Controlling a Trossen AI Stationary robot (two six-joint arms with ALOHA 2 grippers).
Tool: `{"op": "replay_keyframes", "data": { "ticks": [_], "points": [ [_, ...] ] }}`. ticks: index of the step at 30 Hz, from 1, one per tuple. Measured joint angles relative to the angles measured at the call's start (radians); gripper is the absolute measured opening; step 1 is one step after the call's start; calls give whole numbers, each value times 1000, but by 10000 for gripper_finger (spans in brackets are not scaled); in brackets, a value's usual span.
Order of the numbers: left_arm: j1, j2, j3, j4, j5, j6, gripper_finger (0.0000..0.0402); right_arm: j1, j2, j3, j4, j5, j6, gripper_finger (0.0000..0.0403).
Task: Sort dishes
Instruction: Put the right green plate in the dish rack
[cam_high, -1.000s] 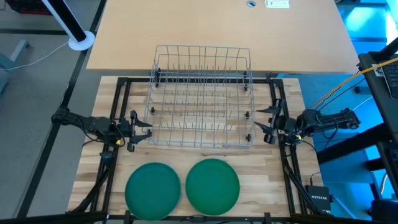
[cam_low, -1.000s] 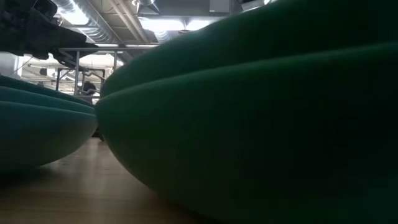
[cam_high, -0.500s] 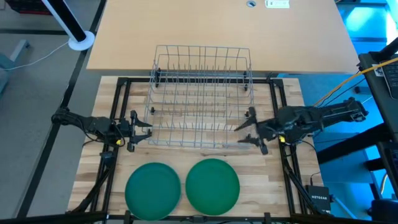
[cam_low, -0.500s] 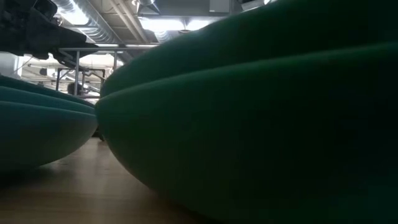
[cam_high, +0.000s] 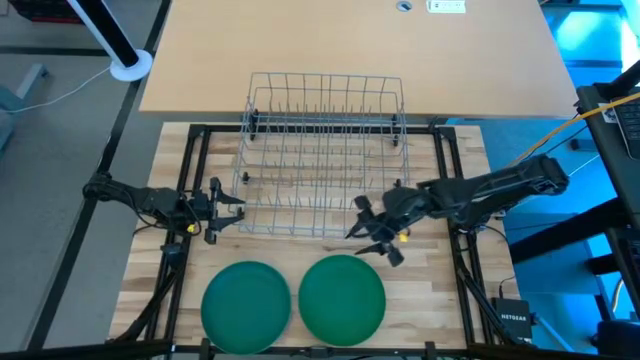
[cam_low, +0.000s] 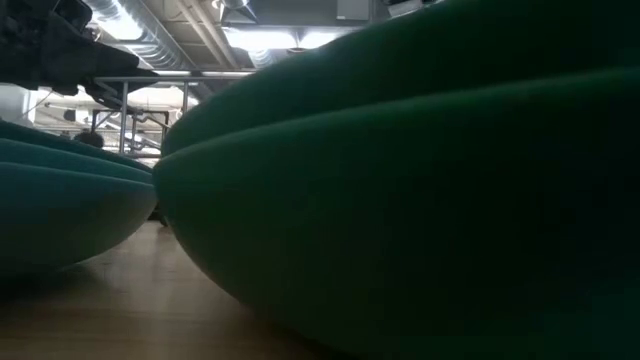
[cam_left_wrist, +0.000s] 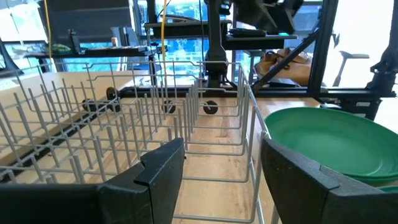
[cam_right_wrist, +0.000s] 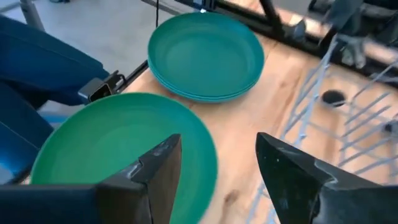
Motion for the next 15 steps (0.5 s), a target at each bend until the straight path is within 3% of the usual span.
{"op": "replay_keyframes", "data": {
  "ticks": [5, 15],
  "points": [
    [0, 0, 0, 3, 0, -50, 205, 0, 104, 42, -6, -18, 118, 214],
    [0, 0, 0, 4, 0, -61, 205, 73, 264, 139, -6, -28, 112, 214]
  ]
}}
